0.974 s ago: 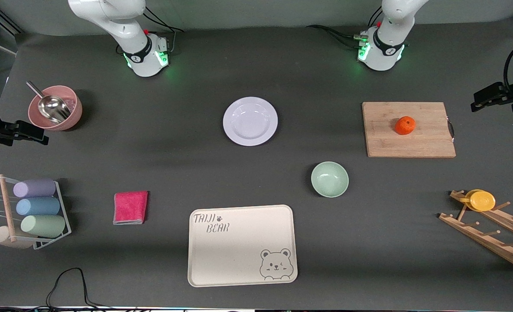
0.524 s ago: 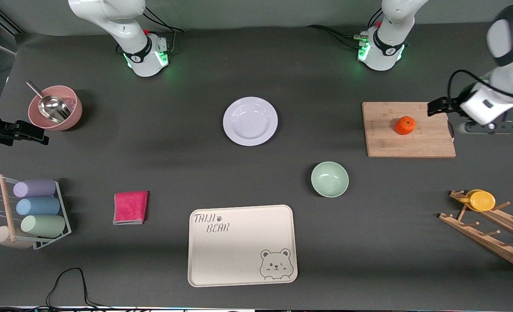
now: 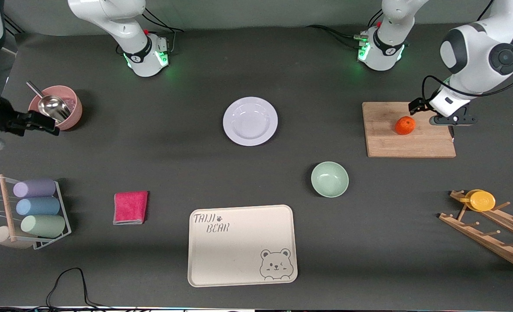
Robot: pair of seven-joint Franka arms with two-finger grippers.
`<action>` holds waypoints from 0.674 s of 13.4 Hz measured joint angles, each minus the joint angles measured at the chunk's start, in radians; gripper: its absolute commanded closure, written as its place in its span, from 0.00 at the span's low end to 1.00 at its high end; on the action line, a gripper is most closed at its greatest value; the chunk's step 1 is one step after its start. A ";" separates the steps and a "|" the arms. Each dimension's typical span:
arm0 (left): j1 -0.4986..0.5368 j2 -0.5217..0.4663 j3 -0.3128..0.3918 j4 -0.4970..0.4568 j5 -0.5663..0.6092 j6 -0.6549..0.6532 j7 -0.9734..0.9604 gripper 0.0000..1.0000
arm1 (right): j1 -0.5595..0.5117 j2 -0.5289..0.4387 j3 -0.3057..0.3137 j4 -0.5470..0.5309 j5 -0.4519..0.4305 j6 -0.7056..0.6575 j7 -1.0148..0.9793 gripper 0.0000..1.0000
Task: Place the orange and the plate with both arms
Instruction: 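Grasp the orange with the left gripper while the right gripper reaches forward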
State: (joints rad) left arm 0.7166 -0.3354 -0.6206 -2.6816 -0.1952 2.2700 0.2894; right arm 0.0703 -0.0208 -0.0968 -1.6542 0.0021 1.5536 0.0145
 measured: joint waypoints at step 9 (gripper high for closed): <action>0.006 0.189 0.006 -0.088 -0.014 0.274 0.006 0.00 | 0.153 -0.263 0.004 -0.306 0.004 0.091 0.184 0.00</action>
State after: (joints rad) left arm 0.7227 -0.1469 -0.6150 -2.7698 -0.2090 2.5444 0.2957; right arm 0.2231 -0.2843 -0.0931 -1.9598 0.0066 1.6443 0.1984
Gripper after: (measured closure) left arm 0.000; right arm 0.000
